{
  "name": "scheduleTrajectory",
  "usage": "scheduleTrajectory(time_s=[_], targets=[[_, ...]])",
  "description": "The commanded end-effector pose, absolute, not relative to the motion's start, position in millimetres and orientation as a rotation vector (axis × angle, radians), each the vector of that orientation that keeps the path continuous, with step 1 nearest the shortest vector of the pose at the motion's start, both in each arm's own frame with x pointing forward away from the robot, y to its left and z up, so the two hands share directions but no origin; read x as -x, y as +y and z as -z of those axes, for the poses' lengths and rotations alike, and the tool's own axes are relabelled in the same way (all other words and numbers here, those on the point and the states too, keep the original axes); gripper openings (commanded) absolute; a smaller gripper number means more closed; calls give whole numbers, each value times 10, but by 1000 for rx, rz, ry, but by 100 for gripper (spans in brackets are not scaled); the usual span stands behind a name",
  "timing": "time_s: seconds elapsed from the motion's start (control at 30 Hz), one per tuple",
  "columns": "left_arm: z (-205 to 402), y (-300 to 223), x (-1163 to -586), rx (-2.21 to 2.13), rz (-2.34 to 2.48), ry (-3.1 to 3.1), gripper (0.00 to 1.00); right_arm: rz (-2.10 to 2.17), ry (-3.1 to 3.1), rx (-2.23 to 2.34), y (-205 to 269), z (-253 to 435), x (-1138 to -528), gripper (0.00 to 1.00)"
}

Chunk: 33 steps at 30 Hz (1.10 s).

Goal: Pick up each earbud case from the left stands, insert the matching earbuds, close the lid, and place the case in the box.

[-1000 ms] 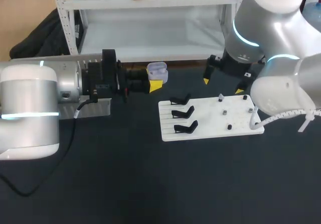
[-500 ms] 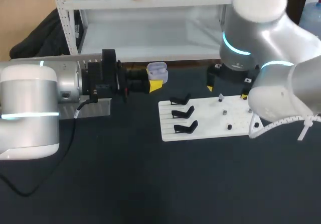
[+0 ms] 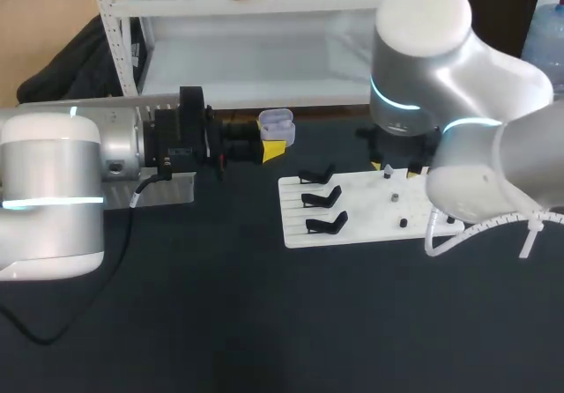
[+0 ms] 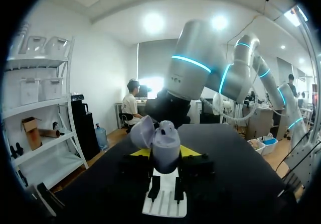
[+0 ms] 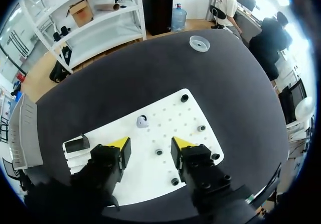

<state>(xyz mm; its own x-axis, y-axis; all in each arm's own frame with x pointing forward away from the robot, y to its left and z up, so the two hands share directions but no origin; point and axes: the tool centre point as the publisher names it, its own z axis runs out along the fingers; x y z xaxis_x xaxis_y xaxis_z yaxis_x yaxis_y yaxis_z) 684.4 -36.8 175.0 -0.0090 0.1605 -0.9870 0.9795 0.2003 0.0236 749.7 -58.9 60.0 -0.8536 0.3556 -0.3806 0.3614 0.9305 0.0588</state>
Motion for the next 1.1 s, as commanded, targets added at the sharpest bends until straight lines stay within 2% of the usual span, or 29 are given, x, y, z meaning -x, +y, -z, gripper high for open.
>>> scheduleTrajectory(time_s=[0.03,1.1], targets=[[-1741,-371,-6838,-1170,969,1408,0,22,2716,-523,-544,-562,-7517,50],[-1741,-371,-6838,-1170,969,1408,0,-85,2720,-640,-528,-304,-7771,41]])
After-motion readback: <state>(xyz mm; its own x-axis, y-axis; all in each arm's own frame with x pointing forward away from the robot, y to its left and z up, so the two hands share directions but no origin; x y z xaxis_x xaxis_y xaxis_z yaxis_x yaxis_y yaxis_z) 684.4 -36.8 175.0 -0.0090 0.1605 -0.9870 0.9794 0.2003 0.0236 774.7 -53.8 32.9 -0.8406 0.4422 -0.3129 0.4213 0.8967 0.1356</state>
